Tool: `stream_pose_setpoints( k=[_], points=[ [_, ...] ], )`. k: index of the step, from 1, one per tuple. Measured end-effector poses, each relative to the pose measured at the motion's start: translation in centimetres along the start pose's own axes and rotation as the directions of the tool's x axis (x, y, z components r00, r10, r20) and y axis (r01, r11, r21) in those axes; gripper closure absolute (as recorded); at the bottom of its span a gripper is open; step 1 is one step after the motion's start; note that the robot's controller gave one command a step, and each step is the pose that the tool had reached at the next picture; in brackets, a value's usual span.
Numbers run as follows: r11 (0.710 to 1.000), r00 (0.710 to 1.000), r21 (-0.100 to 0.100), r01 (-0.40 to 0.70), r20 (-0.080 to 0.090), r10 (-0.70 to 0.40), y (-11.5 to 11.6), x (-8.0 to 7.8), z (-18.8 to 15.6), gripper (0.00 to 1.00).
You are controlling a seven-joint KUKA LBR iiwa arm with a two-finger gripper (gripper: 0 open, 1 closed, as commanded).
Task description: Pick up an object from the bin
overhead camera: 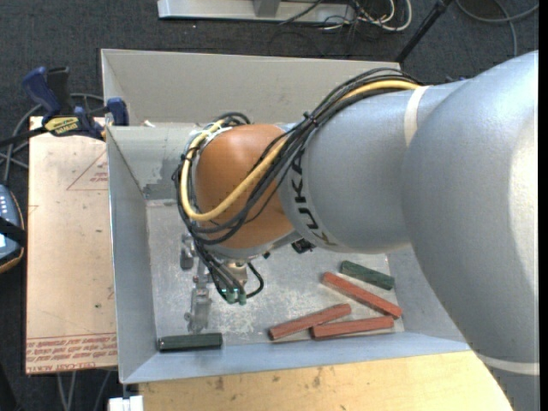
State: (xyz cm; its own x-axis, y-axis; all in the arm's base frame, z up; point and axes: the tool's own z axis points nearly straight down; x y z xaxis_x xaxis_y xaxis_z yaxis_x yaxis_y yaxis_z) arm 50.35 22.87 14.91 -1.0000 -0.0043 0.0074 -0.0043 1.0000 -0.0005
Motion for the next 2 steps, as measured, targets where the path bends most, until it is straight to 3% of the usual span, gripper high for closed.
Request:
stream_pose_setpoints(
  k=[1, 2],
  points=[
    [0.994, 0.994, -0.003, 0.112, 0.018, -0.112, 0.62, 1.82, 7.35, 0.0],
    [0.994, 0.994, -0.002, 0.112, 0.01, -0.112, 0.64, 1.98, 7.2, 1.0]
  ],
)
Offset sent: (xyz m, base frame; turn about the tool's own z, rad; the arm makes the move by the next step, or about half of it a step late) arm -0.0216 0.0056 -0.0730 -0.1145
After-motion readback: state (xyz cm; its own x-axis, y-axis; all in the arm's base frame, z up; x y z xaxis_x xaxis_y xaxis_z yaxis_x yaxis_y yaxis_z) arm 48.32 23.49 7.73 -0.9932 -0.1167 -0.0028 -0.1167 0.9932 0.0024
